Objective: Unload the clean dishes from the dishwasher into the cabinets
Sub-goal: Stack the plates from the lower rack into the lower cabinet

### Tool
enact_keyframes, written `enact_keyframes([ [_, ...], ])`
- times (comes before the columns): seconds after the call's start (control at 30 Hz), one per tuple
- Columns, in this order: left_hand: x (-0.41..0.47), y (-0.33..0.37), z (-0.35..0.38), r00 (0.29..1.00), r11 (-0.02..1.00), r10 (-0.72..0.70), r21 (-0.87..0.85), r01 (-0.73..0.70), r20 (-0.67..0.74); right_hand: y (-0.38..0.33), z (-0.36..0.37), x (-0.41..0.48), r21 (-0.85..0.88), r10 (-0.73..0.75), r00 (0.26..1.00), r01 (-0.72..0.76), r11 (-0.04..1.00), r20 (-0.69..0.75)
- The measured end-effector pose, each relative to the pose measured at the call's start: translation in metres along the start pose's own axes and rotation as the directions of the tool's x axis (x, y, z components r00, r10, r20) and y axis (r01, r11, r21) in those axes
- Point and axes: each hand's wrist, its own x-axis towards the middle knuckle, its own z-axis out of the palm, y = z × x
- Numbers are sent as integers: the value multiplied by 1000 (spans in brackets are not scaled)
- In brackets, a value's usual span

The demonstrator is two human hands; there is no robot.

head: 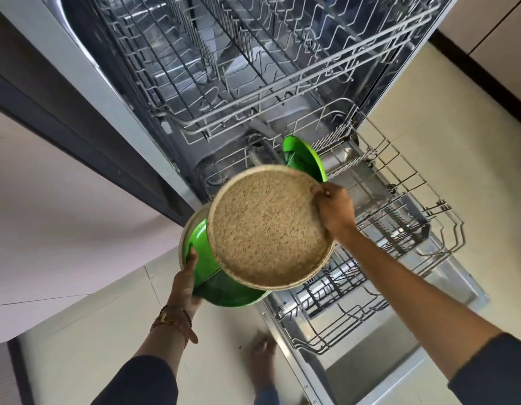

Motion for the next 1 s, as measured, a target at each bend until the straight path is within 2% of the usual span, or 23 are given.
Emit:
enact_keyframes([
  [0.17,1,-1,7,972,990,8,134,-40,233,13,28,-14,32,-4,997,2,999,72],
  [0.23,3,-3,7,966,993,-6,114,-24,257,14,32,-18,71,21,994,-29,997,108],
  [0.37,3,-1,9,959,995,-29,97,1,282,21,37,-23,156,89,932,-152,976,351],
  [0.43,1,2,10,954,997,-39,79,16,298,29,43,-22,158,91,915,-165,973,393],
  [0.53,-1,5,13,944,998,-58,57,42,325,31,48,-23,157,125,915,-199,967,383],
  [0.63,-2,4,18,945,999,-32,35,22,324,32,55,-24,168,103,937,-167,971,333],
  [0.77,-1,4,16,963,994,-90,88,70,253,33,56,-24,173,108,940,-171,970,322],
  [0.93,-6,6,10,976,992,-121,43,115,179,28,57,-30,144,64,928,-125,982,368],
  [1.0,-9,7,7,975,994,-106,30,102,195,22,55,-30,134,17,956,-59,989,291],
])
